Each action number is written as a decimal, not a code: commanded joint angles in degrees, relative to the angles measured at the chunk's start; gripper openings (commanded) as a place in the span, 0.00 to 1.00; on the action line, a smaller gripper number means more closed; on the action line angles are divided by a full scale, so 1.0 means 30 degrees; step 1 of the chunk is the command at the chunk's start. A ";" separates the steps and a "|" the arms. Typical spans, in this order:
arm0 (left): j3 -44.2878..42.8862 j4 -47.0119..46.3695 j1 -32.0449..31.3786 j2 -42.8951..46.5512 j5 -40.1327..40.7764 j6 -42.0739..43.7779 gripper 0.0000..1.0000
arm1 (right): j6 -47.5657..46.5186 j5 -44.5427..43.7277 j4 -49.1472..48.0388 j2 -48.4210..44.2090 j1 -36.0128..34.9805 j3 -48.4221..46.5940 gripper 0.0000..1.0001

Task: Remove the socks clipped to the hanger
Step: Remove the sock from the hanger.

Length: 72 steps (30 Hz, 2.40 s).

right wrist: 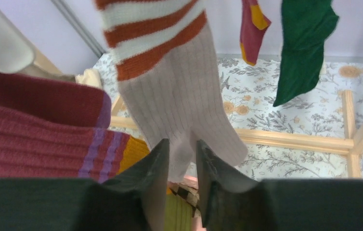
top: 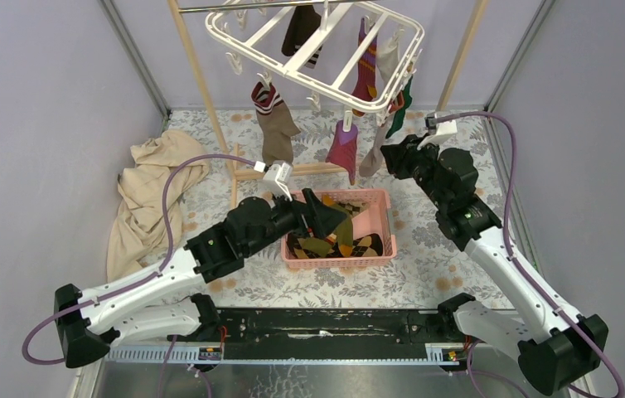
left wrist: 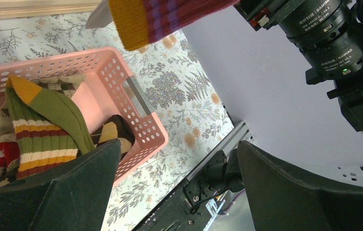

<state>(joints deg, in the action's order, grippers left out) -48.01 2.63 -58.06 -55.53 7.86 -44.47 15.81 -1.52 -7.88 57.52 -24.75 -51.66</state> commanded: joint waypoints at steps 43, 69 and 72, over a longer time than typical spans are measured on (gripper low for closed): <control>0.2928 -1.4497 -0.0129 -0.2990 0.5601 0.9444 0.99 | 0.1245 0.6637 0.3442 -0.3256 -0.0011 -0.0495 0.64; -0.0388 -1.7462 -0.0510 -0.7592 0.7648 1.1291 0.78 | -0.0722 0.5483 0.5808 -0.3930 -0.0002 -0.1107 0.67; -0.0574 -1.6583 -0.0509 -0.7153 0.7115 1.1336 0.60 | -0.0617 0.5602 0.5618 -0.3883 -0.0009 -0.1117 0.67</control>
<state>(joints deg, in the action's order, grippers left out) -47.35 -47.35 -59.22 -79.24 28.53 -12.21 14.76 15.59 10.55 46.63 -24.75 -52.66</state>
